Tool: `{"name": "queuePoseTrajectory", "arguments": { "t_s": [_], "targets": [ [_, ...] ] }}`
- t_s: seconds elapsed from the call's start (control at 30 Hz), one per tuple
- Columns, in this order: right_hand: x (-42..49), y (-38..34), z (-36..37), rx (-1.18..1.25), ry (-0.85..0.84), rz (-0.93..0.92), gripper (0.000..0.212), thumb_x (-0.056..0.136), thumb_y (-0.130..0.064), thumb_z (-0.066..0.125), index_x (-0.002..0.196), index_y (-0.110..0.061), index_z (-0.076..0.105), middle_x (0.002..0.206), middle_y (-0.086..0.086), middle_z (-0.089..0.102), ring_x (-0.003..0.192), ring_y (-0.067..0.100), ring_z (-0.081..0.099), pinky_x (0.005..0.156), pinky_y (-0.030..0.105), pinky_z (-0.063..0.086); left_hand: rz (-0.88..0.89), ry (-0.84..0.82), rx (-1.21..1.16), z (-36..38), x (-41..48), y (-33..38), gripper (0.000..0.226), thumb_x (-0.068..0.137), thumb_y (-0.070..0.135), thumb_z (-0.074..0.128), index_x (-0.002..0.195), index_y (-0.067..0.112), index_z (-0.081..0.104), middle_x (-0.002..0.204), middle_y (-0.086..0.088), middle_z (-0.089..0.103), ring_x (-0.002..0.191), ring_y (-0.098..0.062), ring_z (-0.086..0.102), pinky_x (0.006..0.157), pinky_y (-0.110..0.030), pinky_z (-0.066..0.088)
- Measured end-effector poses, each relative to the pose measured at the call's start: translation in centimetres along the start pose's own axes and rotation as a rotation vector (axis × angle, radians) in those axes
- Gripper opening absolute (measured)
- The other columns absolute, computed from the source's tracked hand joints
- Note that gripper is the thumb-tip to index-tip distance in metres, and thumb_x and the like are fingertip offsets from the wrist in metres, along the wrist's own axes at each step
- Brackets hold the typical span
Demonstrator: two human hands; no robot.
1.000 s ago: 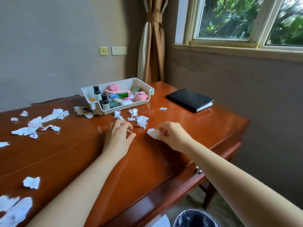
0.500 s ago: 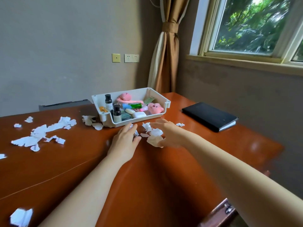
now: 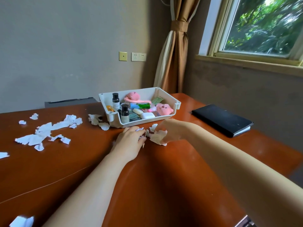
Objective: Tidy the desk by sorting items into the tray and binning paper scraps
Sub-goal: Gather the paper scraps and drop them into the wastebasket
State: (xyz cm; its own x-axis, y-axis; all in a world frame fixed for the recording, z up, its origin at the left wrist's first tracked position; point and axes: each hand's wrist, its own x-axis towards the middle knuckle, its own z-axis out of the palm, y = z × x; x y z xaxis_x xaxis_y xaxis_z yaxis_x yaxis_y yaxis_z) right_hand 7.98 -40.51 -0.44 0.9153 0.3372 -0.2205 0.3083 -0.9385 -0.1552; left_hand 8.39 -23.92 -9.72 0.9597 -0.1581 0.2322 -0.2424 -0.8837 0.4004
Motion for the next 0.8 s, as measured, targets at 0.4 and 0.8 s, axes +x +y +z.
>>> {"name": "queuePoseTrajectory", "arguments": {
  "t_s": [0.4, 0.8],
  "targets": [
    [0.9, 0.7, 3.1, 0.152, 0.198, 0.017, 0.028, 0.081, -0.012, 0.065, 0.109, -0.010, 0.062, 0.095, 0.007, 0.055, 0.077, 0.021, 0.049, 0.054, 0.025, 0.040, 0.005, 0.059, 0.028, -1.3, -1.2, 1.4, 0.024, 0.096, 0.023, 0.049, 0.111, 0.019, 0.068, 0.106, -0.004, 0.058, 0.106, -0.020, 0.050, 0.085, -0.042, 0.050],
    [-0.6, 0.5, 2.9, 0.102, 0.244, 0.035, 0.016, 0.079, -0.003, 0.061, 0.094, -0.001, 0.064, 0.080, 0.005, 0.048, 0.072, 0.021, 0.041, 0.048, 0.024, 0.029, 0.033, 0.140, 0.007, -2.3, -2.1, 1.3, 0.022, 0.096, 0.015, 0.049, 0.109, 0.015, 0.067, 0.103, -0.005, 0.064, 0.093, -0.017, 0.060, 0.075, -0.024, 0.050]
  ]
}}
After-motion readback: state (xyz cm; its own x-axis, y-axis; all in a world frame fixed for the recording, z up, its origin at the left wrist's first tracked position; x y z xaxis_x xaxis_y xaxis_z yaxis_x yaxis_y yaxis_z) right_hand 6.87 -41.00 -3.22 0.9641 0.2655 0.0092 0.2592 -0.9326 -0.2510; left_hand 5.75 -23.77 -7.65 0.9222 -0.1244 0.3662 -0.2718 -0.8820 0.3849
